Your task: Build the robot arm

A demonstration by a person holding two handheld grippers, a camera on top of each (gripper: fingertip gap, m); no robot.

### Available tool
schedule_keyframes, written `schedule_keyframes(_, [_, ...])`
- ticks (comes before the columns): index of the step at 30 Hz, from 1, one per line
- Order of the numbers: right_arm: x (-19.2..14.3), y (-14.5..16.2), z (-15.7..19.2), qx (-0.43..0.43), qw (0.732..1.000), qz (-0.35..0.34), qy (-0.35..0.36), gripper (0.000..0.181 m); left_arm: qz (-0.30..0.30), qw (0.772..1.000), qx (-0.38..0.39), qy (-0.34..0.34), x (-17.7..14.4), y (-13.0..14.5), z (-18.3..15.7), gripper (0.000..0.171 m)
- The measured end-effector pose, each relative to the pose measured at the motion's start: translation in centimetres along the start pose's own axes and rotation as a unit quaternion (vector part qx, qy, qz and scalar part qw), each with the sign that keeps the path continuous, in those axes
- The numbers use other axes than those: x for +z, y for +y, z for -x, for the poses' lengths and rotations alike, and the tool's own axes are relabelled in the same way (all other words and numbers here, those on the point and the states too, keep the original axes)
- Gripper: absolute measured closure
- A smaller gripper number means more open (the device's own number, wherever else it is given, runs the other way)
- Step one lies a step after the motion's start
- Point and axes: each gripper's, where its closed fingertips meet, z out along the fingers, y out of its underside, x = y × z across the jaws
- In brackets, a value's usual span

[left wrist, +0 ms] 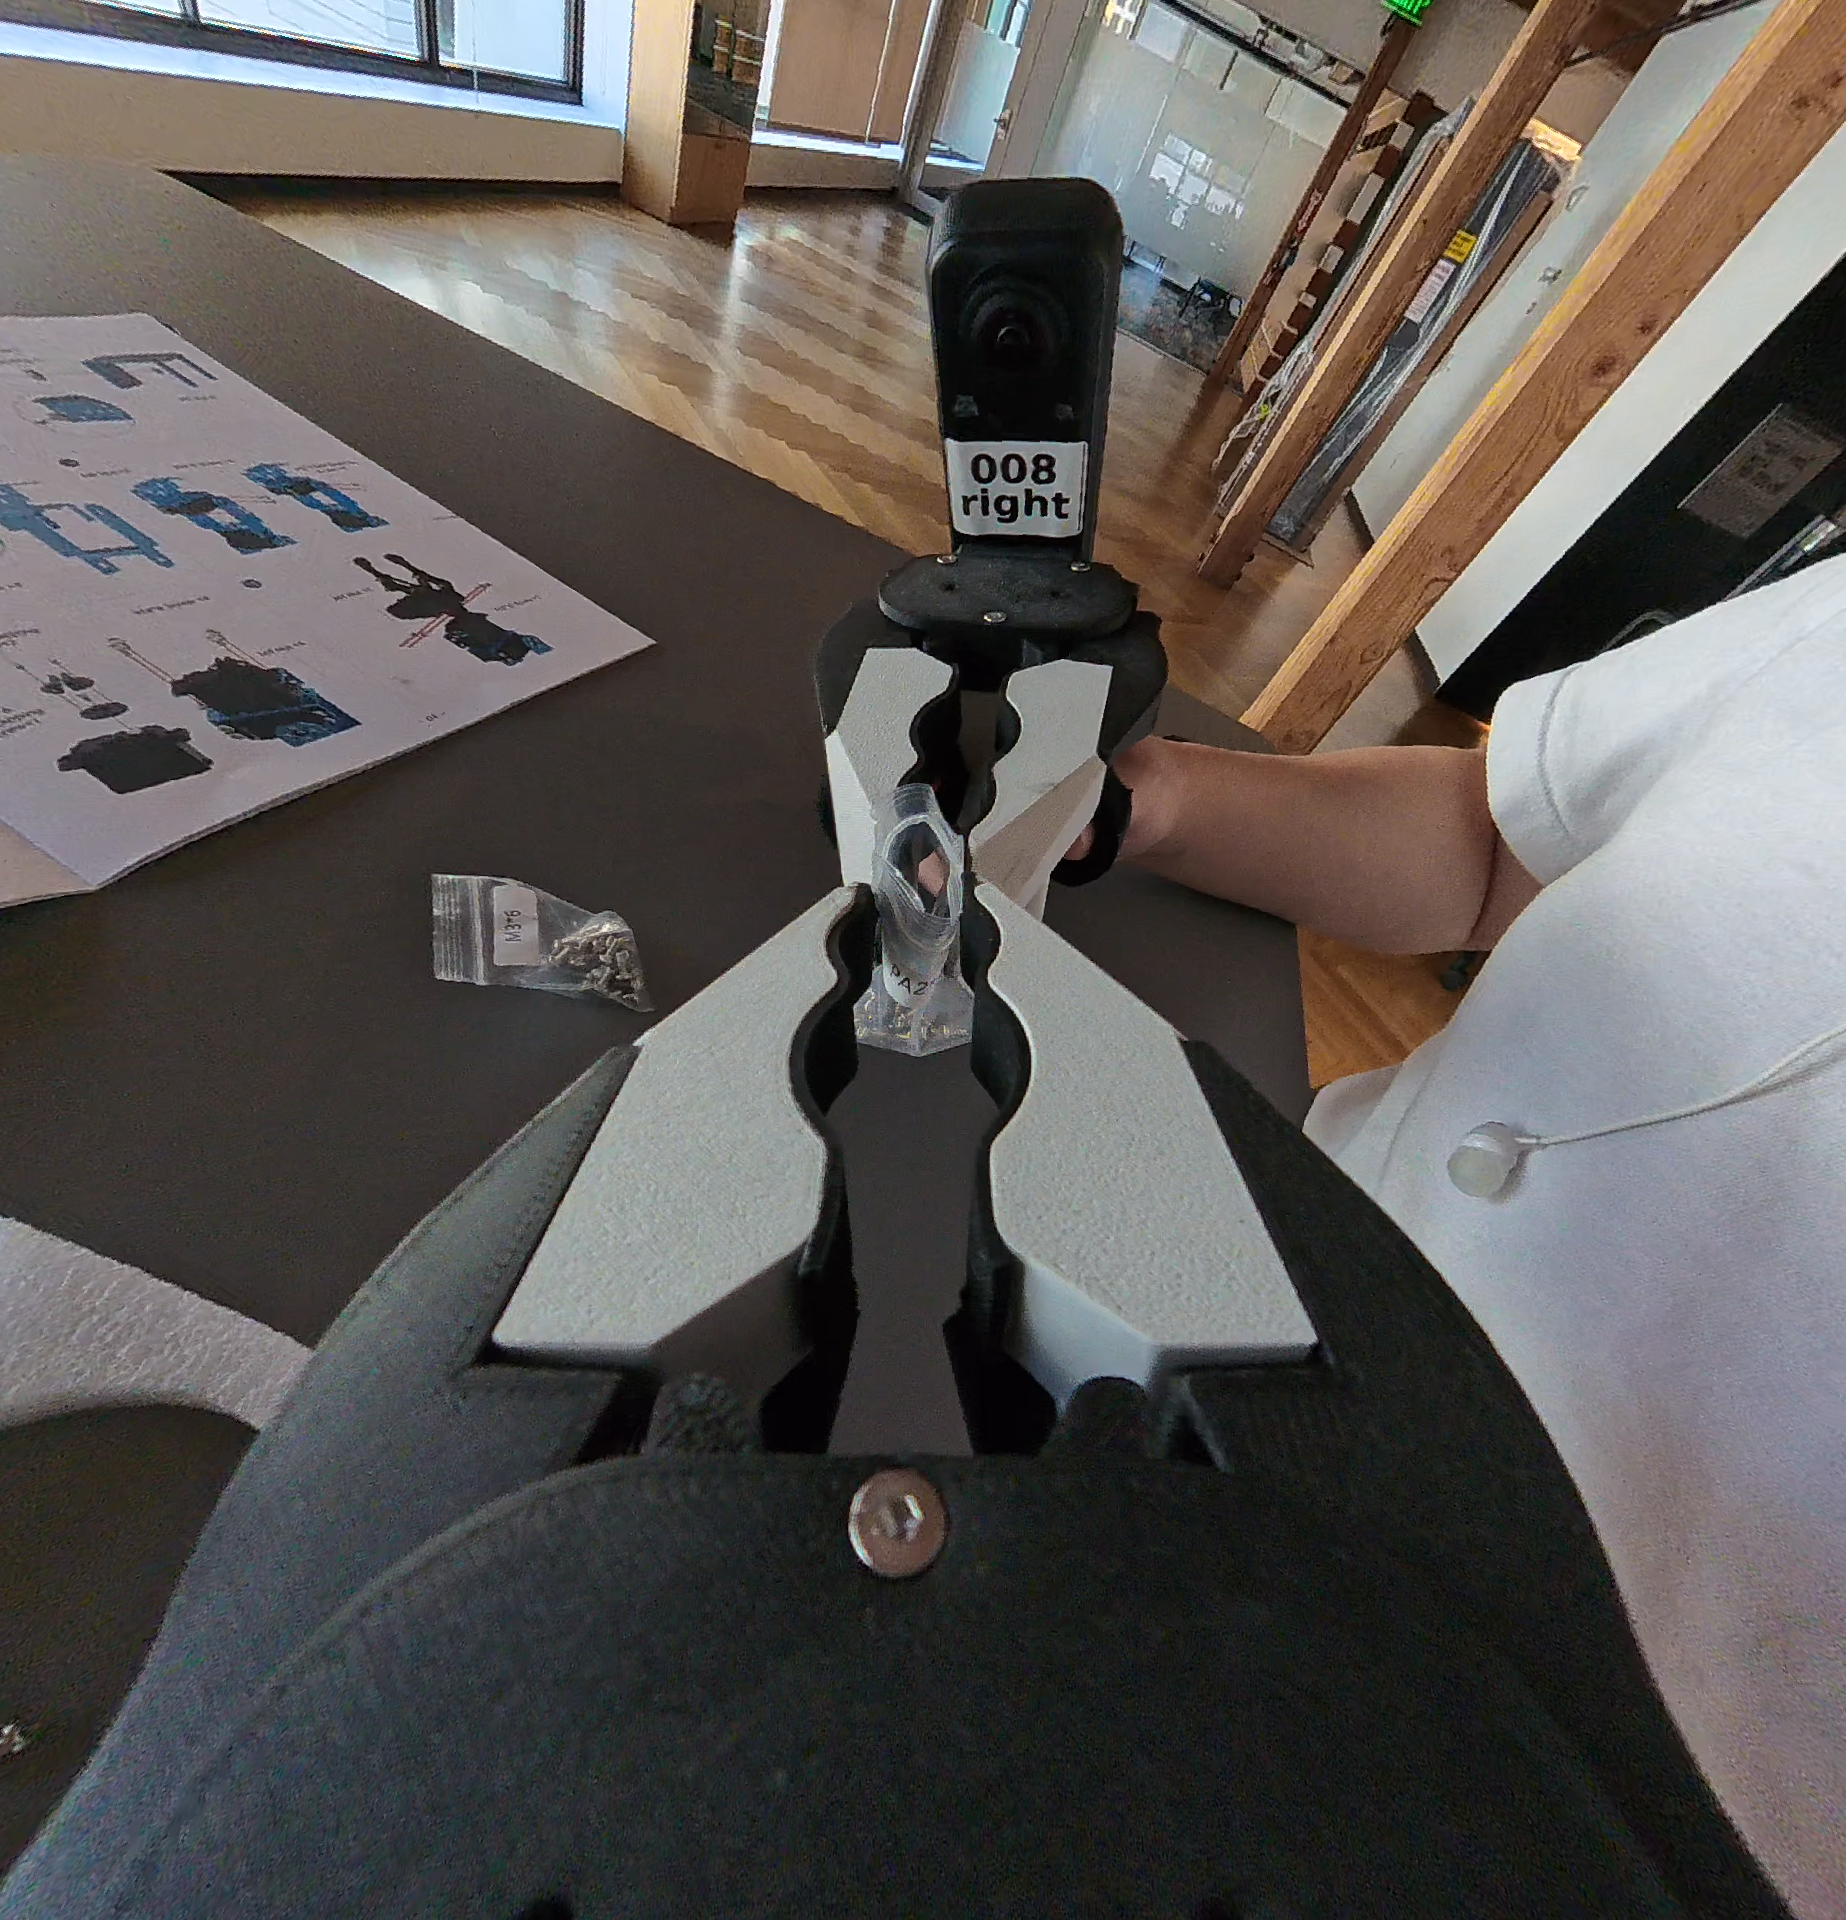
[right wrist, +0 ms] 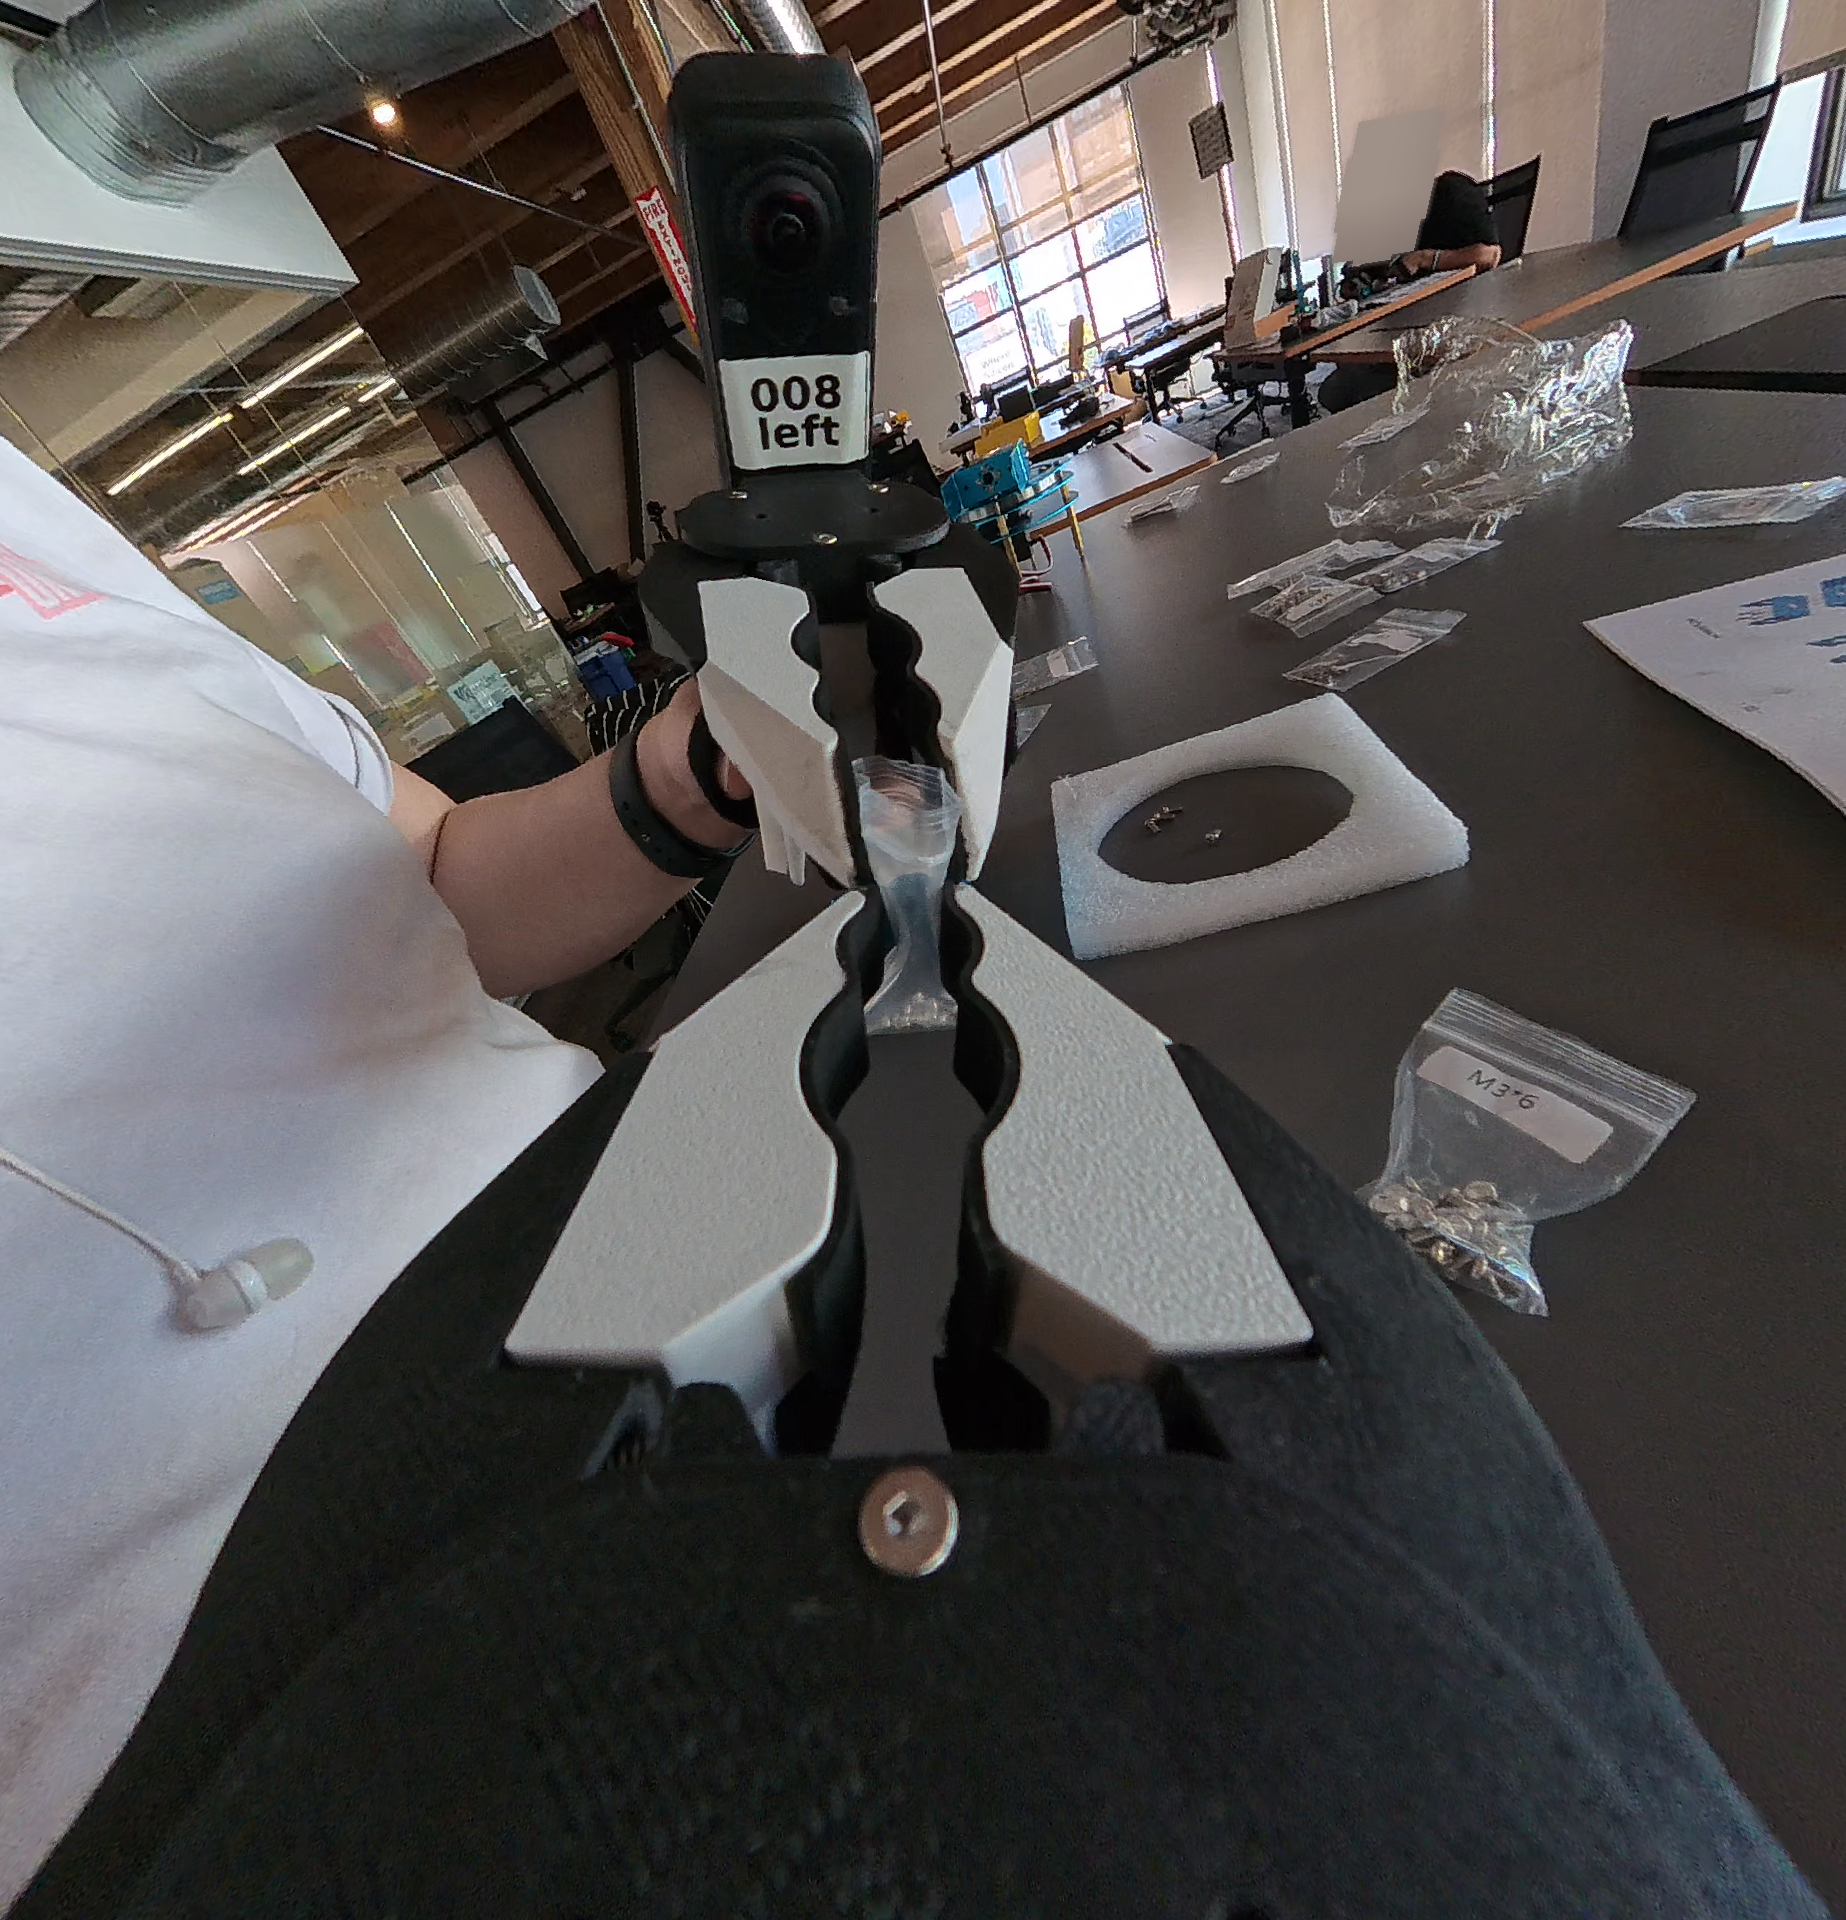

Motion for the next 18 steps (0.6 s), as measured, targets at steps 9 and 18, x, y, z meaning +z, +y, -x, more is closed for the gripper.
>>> schedule_keyframes(9, [-0.1, -0.2, -0.3, 0.006, 1.000, -0.005, 0.009, 0.172, -0.013, 1.000, -0.010, -0.012, -0.2, -0.4, 0.5, 0.150])
schedule_keyframes(18, [-0.6, -1.8, -0.8, 0.003, 0.999, -0.035, 0.028, 0.172, -0.021, 0.997, -0.026, -0.064, -1.3, -0.1, 1.2, 0.121])
